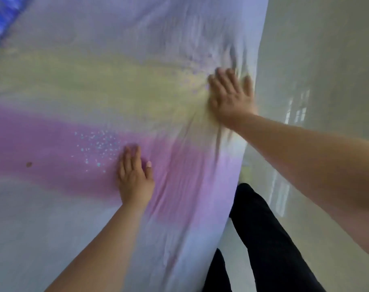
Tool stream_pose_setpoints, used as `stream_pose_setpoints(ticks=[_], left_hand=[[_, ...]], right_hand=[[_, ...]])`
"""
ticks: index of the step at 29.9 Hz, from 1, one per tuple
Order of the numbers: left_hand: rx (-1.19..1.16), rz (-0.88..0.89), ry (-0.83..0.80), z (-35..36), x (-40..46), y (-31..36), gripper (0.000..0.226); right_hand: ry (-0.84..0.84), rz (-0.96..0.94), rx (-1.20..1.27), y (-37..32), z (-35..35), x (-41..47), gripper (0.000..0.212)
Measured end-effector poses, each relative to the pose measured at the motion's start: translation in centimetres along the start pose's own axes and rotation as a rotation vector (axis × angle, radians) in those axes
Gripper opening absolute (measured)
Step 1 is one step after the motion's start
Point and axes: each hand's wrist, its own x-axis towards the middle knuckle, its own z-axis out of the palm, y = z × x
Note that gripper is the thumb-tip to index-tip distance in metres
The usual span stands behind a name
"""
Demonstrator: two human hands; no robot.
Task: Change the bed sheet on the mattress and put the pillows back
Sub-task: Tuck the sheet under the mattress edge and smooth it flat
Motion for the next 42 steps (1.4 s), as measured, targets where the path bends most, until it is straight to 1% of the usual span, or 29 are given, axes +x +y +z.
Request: stream_pose_setpoints(ticks=[1, 2, 3, 4, 6, 7, 8, 10, 11, 12, 13, 15, 17, 18, 19, 20, 22, 24, 25, 26, 28, 32, 34, 35, 36, 37, 39, 40, 42], left_hand=[[0.026, 0.024, -0.054, -0.1, 1.3, 1.8, 0.068], [0.043, 0.05, -0.094, -0.2, 2.6, 3.8, 0.07], [0.05, 0.073, -0.113, -0.4, 4.1, 6.1, 0.07], [0.045, 0.091, -0.118, -0.5, 5.7, 8.5, 0.068], [-0.008, 0.109, -0.129, -0.7, 9.0, 13.4, 0.063], [-0.085, 0.105, -0.114, -1.0, 10.3, 15.8, 0.058], [-0.224, 0.063, -0.076, -1.4, 11.6, 17.3, 0.052], [-0.522, -0.077, 0.016, -2.7, 13.7, 19.2, 0.036], [-0.58, -0.127, 0.061, -3.1, 14.6, 19.4, 0.031], [-0.539, -0.151, 0.079, -3.8, 15.2, 19.3, 0.032], [-0.428, -0.137, 0.069, -4.4, 15.5, 19.0, 0.036], [-0.237, -0.112, 0.091, -4.8, 15.9, 17.5, 0.045], [-0.153, -0.142, 0.107, -5.2, 15.9, 16.5, 0.054], [-0.119, -0.164, 0.102, -5.3, 16.1, 16.2, 0.058], [-0.101, -0.175, 0.107, -5.3, 16.6, 16.2, 0.06], [-0.09, -0.171, 0.122, -5.4, 17.2, 16.4, 0.061], [-0.138, -0.186, 0.171, -5.8, 19.4, 17.1, 0.063], [-0.218, -0.234, 0.207, -6.4, 22.1, 18.0, 0.064], [-0.239, -0.242, 0.211, -6.8, 23.6, 18.4, 0.064], [-0.229, -0.232, 0.21, -7.1, 25.0, 18.7, 0.062], [-0.136, -0.199, 0.174, -7.5, 27.1, 18.6, 0.059], [0.017, -0.146, 0.058, -8.2, 29.9, 17.9, 0.06], [0.03, -0.138, 0.045, -8.6, 31.5, 18.5, 0.058], [0.02, -0.136, 0.052, -8.9, 32.4, 19.2, 0.06], [0.001, -0.134, 0.058, -9.1, 33.5, 20.0, 0.063], [-0.016, -0.136, 0.055, -9.3, 34.5, 21.0, 0.065], [-0.037, -0.146, 0.038, -9.4, 36.6, 22.9, 0.064], [-0.036, -0.159, 0.024, -9.2, 37.6, 23.9, 0.061], [-0.015, -0.194, -0.039, -8.7, 39.1, 25.5, 0.064]], right_hand=[[-0.1, 0.293, 0.017, 4.7, -1.8, 2.2, 0.055], [-0.189, 0.48, 0.008, 8.5, -3.6, 3.2, 0.055], [-0.199, 0.58, 0.033, 10.5, -5.3, 3.7, 0.053], [-0.073, 0.571, 0.101, 11.2, -6.2, 4.1, 0.05], [0.274, 0.338, 0.29, 8.6, -7.2, 4.1, 0.047], [0.299, 0.132, 0.361, 5.7, -7.9, 4.0, 0.046], [0.278, -0.129, 0.403, 2.8, -8.1, 3.5, 0.045], [0.135, -0.647, 0.266, -1.4, -6.3, 2.6, 0.047], [0.041, -0.8, 0.131, -2.0, -6.1, 3.0, 0.053], [0.028, -0.849, -0.007, -1.5, -6.2, 4.4, 0.059], [0.045, -0.79, -0.111, -0.4, -6.7, 6.7, 0.062], [0.001, -0.388, -0.112, 3.3, -9.1, 12.2, 0.058], [0.015, 0.26, 0.219, 6.9, -13.1, 16.8, 0.054], [0.039, 0.479, 0.371, 7.5, -14.8, 17.9, 0.053], [0.106, 0.499, 0.394, 6.9, -15.6, 18.1, 0.054], [0.195, 0.326, 0.324, 5.6, -15.1, 17.9, 0.054], [0.258, -0.318, 0.21, 1.3, -12.9, 16.4, 0.054], [0.047, -0.835, 0.015, -3.2, -10.8, 14.7, 0.054], [-0.127, -0.947, -0.109, -4.8, -10.4, 14.7, 0.055], [-0.227, -0.975, -0.232, -5.5, -10.3, 15.9, 0.058], [-0.169, -0.866, -0.346, -4.3, -11.0, 20.7, 0.063], [0.273, -0.219, -0.082, 1.5, -15.9, 31.1, 0.058], [0.267, 0.114, 0.052, 1.9, -18.5, 33.1, 0.058], [0.244, 0.157, 0.08, 0.6, -19.1, 33.3, 0.058], [0.248, 0.048, 0.074, -1.0, -19.2, 33.2, 0.059], [0.233, -0.193, 0.036, -2.6, -18.3, 32.7, 0.058], [0.078, -0.765, -0.169, -5.7, -16.0, 31.4, 0.058], [-0.041, -0.899, -0.305, -6.2, -15.6, 31.8, 0.059], [-0.088, -0.855, -0.413, -5.2, -17.0, 35.8, 0.065]])
